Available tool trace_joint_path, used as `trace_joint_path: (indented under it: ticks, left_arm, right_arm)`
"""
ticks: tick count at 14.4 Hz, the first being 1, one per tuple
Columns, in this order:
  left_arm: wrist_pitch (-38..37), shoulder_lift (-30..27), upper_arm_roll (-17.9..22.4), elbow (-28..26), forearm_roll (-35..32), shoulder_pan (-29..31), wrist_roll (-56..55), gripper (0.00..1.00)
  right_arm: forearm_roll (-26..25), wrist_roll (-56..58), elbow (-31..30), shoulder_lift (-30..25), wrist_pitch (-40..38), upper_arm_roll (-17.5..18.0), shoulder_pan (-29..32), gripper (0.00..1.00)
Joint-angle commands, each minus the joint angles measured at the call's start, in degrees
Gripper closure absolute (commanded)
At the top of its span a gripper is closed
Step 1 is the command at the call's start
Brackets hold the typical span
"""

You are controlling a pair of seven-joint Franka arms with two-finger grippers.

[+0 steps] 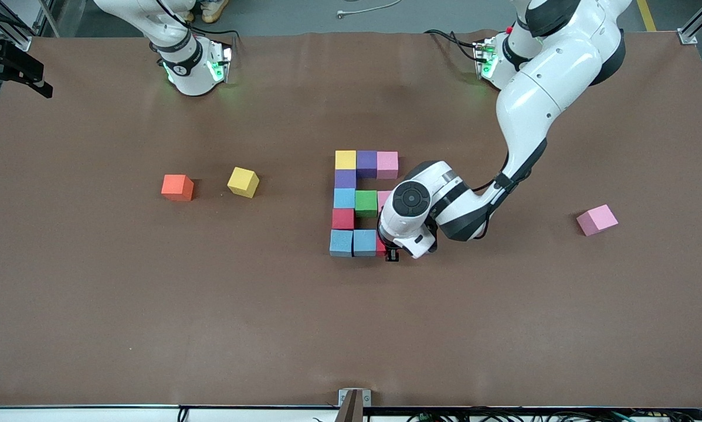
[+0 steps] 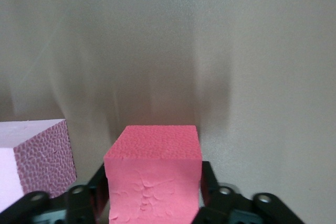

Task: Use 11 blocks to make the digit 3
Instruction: 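Lower the red cube and hold it in place with the left gripper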

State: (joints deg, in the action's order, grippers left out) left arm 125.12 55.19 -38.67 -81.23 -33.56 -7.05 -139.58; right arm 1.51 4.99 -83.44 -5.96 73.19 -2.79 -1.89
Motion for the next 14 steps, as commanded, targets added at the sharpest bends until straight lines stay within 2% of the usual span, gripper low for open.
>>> trace_joint_path:
  ticks: [1,6,11,14]
  left_arm:
    - [0.5,0.1,0.7,1.3,0.8,-1.4,3.1,0.00]
    - [-0.7,-4.6,0.0,1.1,1.2,0.1,2.8,0.00]
    - [-11.4,-13.1,-4.1,1.1,1.0,2.8,4.4,0.00]
    - [-15.9,-18.4,-5.2,1.1,1.2,6.3,12.5,0.00]
  right_arm:
    - [0.1,0.1,-1.1,-1.2,0.0,-0.1,-0.3,0.00]
    - [0.1,0.0,-1.1,-1.2,0.1,0.0,-0.3,0.00]
    - [0.1,0.0,-1.1,-1.2,0.1,0.0,-0.3,0.00]
    - [0.1,0.1,-1.1,-1.2,0.1,0.0,-0.3,0.00]
